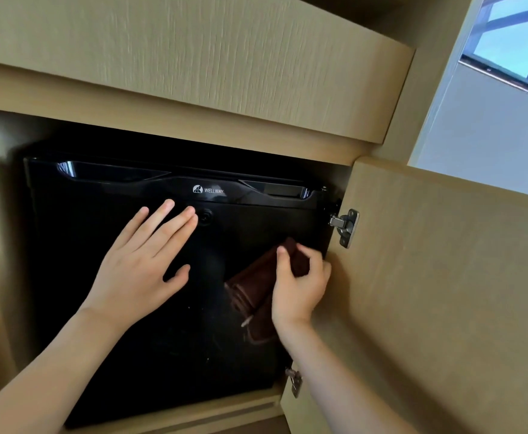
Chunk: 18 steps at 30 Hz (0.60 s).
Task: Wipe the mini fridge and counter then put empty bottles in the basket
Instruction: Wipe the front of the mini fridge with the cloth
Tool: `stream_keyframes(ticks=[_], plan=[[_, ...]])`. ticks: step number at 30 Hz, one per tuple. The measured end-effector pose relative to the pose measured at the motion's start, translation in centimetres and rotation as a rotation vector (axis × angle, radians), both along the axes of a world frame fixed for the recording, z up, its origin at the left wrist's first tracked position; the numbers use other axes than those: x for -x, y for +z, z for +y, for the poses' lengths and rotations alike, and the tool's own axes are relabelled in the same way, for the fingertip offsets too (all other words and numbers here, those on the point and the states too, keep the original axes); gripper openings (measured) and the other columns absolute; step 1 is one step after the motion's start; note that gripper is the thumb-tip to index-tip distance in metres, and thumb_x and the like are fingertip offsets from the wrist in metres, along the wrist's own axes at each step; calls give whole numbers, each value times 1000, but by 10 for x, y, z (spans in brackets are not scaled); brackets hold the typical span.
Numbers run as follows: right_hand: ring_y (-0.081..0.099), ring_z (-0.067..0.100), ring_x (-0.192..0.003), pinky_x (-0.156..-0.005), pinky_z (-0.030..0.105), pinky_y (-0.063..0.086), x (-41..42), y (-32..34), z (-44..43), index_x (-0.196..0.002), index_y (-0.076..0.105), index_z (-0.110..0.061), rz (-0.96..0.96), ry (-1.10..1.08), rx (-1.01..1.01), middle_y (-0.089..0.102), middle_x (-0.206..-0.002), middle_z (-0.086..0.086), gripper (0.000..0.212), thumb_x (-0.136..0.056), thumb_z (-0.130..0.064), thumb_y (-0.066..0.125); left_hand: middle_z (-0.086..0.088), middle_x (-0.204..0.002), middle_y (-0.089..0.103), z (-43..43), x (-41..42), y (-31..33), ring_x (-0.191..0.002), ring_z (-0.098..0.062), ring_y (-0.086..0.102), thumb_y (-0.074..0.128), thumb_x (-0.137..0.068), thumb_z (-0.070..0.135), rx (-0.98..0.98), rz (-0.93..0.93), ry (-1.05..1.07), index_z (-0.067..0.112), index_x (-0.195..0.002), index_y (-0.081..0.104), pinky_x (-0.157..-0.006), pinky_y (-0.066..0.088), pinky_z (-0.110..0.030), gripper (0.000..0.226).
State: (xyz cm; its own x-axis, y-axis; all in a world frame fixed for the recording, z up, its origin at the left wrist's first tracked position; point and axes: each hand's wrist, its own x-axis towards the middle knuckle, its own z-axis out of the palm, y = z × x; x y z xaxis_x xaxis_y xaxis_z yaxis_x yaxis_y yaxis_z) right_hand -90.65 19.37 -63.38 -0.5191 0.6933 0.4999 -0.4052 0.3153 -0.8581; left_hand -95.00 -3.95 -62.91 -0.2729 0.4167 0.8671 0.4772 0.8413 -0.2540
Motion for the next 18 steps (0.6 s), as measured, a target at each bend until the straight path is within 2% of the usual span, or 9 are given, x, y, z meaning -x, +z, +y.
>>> stream_keyframes(ticks=[2, 5, 7, 9, 11, 14, 16, 18], plan=[[53, -14, -88, -77, 0, 41, 7, 26, 2, -101, 65, -26, 69, -14, -7, 48, -100, -13, 20, -85, -24, 77, -1, -159, 34, 0, 0, 0, -152, -23, 21, 50, -91, 36, 3, 2, 0, 13, -153, 35, -124, 15, -43, 68], [51, -17, -92, -80, -2, 40, 12, 28, 1, -105, 65, -27, 108, -37, 43, 51, -103, -10, 21, -86, -25, 76, -1, -160, 33, 1, 0, 0, -152, -22, 21, 49, -90, 36, 1, -3, 4, 14, -154, 34, -125, 14, -43, 69], [54, -9, -96, -86, 5, 43, 6, 9, -2, -107, 63, -28, 81, -42, 119, 52, -108, -5, 22, -88, -26, 74, -1, -159, 34, 1, 0, 0, -152, -23, 21, 49, -90, 36, -2, -12, 6, 14, -154, 33, -124, 14, -44, 70], [57, 4, -100, -94, 22, 48, -2, -10, -5, -109, 64, -25, 13, -44, 154, 54, -111, -1, 23, -88, -25, 74, -2, -159, 35, 1, 0, 0, -152, -23, 21, 49, -90, 36, -3, -14, 3, 13, -154, 33, -124, 15, -44, 70], [57, 7, -97, -96, 30, 51, -3, -12, -5, -109, 66, -21, -32, -43, 186, 54, -110, -1, 24, -87, -25, 74, -2, -158, 36, 1, -1, 0, -151, -24, 22, 49, -90, 36, -6, -14, -6, 13, -153, 34, -124, 16, -45, 69], [55, -1, -91, -91, 21, 51, 3, 11, -2, -108, 68, -20, 16, -42, 145, 52, -102, -8, 24, -86, -26, 76, -2, -159, 35, 0, -1, 0, -152, -24, 21, 49, -90, 37, 0, -28, -7, 13, -154, 32, -124, 15, -45, 70], [56, -3, -92, -87, 12, 49, 7, 24, 2, -106, 69, -25, 57, -24, 62, 51, -101, -12, 22, -86, -28, 76, -1, -159, 34, 0, -1, 0, -152, -23, 21, 49, -91, 37, 4, -35, -3, 14, -155, 30, -124, 15, -45, 71], [57, -2, -94, -85, 8, 47, 10, 26, 4, -106, 69, -27, 90, -16, 31, 52, -103, -11, 22, -85, -29, 76, -1, -160, 33, -1, 0, -1, -152, -23, 20, 48, -91, 37, 1, -33, -6, 15, -155, 30, -124, 15, -44, 71]])
